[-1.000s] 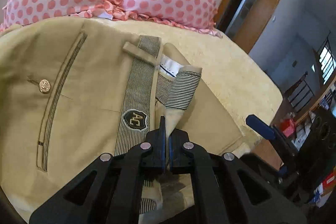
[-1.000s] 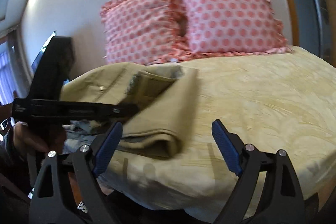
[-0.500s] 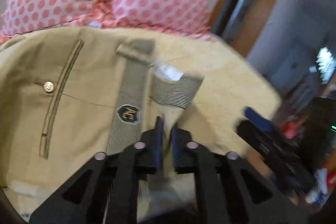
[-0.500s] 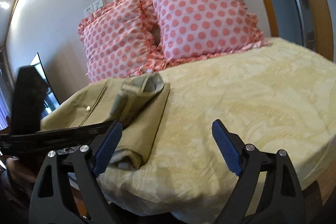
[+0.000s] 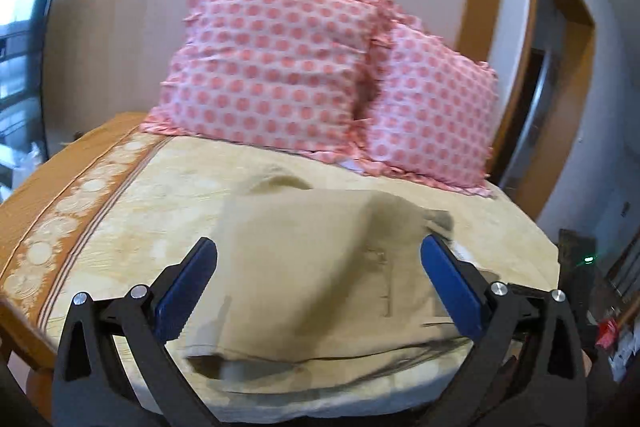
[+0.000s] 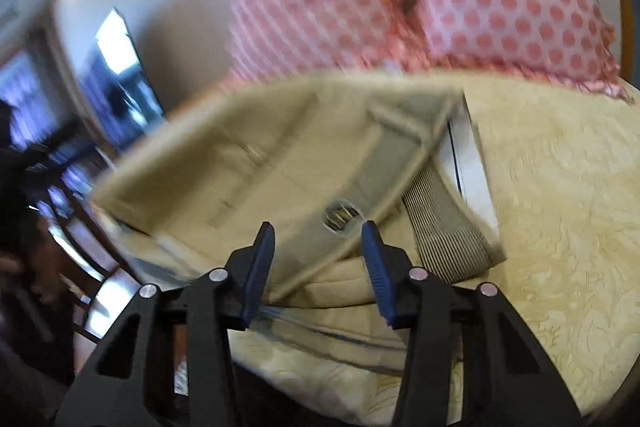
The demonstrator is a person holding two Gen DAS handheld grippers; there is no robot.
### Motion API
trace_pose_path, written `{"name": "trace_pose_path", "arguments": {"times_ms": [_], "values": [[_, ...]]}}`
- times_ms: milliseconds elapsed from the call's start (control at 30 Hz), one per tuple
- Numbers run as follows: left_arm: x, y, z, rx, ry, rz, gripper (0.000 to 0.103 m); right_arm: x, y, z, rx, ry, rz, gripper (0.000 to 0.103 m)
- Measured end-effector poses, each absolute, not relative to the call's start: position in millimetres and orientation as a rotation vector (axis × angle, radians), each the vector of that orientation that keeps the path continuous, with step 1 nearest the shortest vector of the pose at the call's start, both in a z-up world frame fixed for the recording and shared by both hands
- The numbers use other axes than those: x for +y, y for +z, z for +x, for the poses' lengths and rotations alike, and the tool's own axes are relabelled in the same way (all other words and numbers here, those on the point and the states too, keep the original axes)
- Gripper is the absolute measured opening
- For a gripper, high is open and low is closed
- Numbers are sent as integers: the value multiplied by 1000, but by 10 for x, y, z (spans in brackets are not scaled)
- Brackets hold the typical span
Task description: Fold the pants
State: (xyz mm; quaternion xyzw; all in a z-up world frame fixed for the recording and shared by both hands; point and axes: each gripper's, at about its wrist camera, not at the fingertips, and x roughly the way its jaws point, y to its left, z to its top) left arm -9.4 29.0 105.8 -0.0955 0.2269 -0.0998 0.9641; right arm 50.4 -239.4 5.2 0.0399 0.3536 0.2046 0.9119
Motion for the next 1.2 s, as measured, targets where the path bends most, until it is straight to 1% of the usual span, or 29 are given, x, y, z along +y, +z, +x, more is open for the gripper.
{"name": "trace_pose_path", "arguments": {"times_ms": [67, 100, 133, 167, 200, 333, 433, 467, 567, 600, 667, 733, 800, 833, 1000, 1100, 1200], "values": [[331, 1011, -35, 477, -194, -195, 102, -2329, -12, 576, 782, 400, 82, 48], [330, 995, -40, 485, -194, -196, 102, -2315, -23, 584, 786, 397, 83, 48], [329, 973, -44, 493, -195, -197, 102, -2285, -26, 596, 787, 400, 73, 41], [330, 952, -12, 505, -198, -201, 102, -2261, -23, 591, 780, 408, 56, 33], [330, 940, 7, 514, -202, -207, 102, -2248, -16, 587, 765, 419, 43, 4], [337, 906, 79, 523, -204, -210, 102, -2420, 187, 707, 697, 386, 3, 4], [366, 912, 104, 515, -202, -213, 102, -2774, 569, 766, 596, 265, -10, 4], [378, 909, 118, 515, -197, -214, 102, -2873, 623, 793, 598, 253, 14, 3], [377, 879, 172, 534, -195, -207, 102, -2995, 445, 880, 724, 245, 22, 3], [367, 870, 192, 542, -200, -202, 102, -2964, 328, 864, 774, 253, -2, 5], [315, 842, 233, 553, -220, -187, 102, -2997, 267, 781, 776, 245, 15, 9], [247, 822, 274, 560, -239, -161, 102, -3118, 317, 681, 737, 244, 95, 22], [169, 787, 318, 570, -256, -130, 102, -3202, 339, 610, 705, 250, 156, 30], [136, 763, 338, 577, -261, -116, 102, -3196, 339, 578, 698, 259, 160, 32], [21, 589, 406, 635, -267, -67, 102, -3111, 433, 448, 626, 284, 132, 33], [7, 525, 392, 647, -271, -61, 102, -2985, 349, 523, 694, 281, 88, 34], [11, 482, 387, 659, -270, -66, 102, -2968, 217, 587, 743, 239, 101, 41]]}}
